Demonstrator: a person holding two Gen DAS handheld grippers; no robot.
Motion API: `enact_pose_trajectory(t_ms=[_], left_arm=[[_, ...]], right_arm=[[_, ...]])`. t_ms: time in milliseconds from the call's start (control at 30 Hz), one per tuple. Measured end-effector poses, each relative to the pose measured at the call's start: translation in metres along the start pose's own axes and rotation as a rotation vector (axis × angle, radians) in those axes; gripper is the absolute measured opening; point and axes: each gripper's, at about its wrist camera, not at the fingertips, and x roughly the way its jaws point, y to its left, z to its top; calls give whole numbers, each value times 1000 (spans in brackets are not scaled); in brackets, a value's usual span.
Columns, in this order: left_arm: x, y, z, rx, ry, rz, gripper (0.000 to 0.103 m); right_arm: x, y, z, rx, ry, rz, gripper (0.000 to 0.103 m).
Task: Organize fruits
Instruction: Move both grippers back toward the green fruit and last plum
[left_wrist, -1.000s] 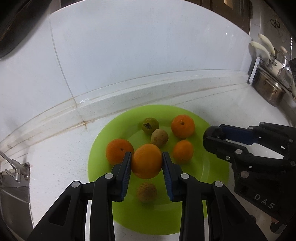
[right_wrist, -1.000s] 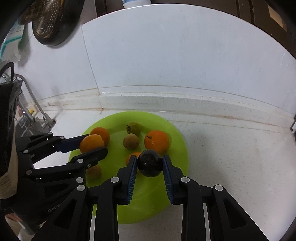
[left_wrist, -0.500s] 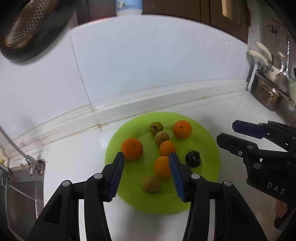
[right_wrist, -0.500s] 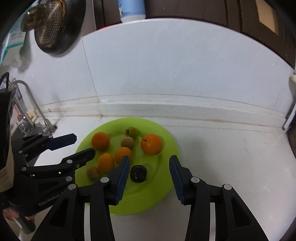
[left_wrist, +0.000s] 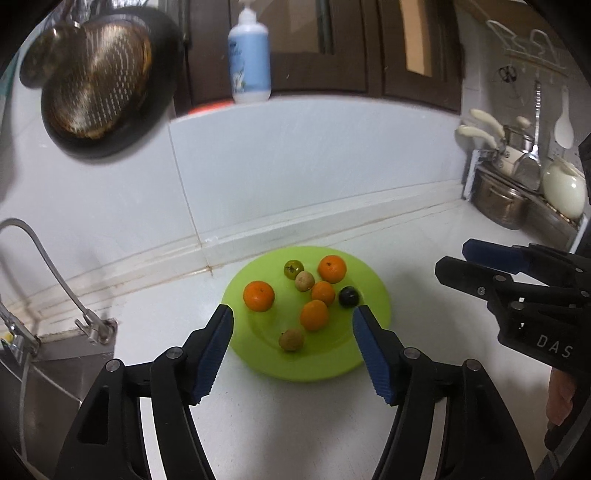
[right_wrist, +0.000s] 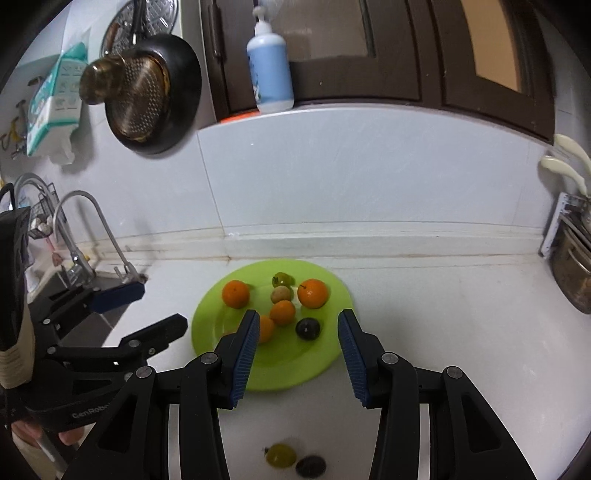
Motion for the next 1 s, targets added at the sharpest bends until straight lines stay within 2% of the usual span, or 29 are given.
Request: enact_pose_trajectory(t_ms=[200,533,1000], left_arm=[[-27,-10,-8,26,-31,-36,67],[-54,-27,-23,79,-59,-91,67],[-68,-44,-49,169,-125,-144,67]], right_arm=[[-27,5,-13,5,-15,-1,45],[-64,13,-29,-62,-35,-21,45],[-81,24,-55,-185,27,-28,45]])
